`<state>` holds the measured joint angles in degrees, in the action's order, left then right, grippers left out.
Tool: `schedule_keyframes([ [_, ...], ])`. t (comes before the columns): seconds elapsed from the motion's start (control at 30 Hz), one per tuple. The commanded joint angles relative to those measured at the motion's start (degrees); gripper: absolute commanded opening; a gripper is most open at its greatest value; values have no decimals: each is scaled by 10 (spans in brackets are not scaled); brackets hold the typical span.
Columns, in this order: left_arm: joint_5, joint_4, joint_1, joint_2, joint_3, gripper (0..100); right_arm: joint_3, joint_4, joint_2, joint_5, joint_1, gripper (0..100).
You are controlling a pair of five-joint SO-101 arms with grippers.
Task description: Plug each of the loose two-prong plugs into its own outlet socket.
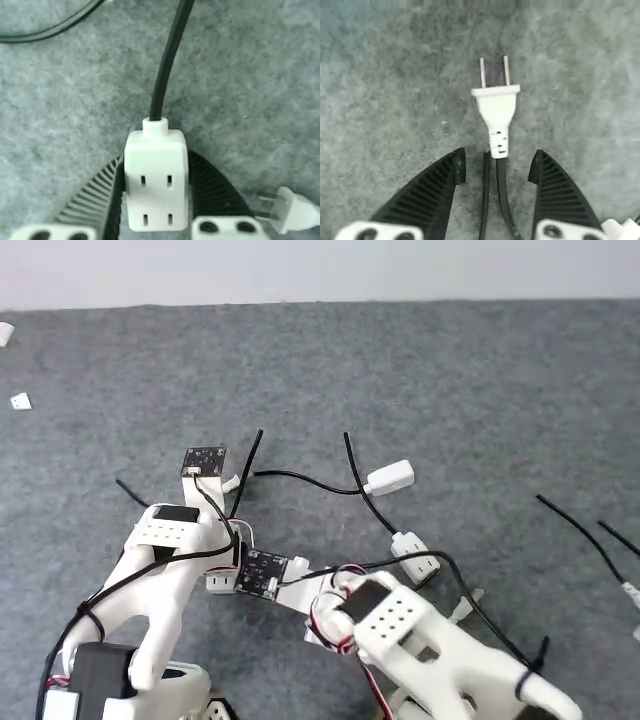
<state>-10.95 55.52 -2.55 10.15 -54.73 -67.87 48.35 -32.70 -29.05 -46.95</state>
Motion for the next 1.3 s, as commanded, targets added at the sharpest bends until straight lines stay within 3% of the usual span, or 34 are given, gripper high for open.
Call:
schedule_keyframes([
  [0.0,5,-2,10,-1,-7,13,40,-19,14,-15,25,204],
  [0.33,5,-2,10,-1,-7,13,46,-49,22,-17,44,178],
  [0.77,5,-2,10,-1,-7,13,130,-38,147,-34,78,168],
  [0.93,5,-1,10,-1,-7,13,136,-36,149,-30,76,2],
  [1.27,5,-1,4,0,-5,13,139,-8,97,11,80,9],
])
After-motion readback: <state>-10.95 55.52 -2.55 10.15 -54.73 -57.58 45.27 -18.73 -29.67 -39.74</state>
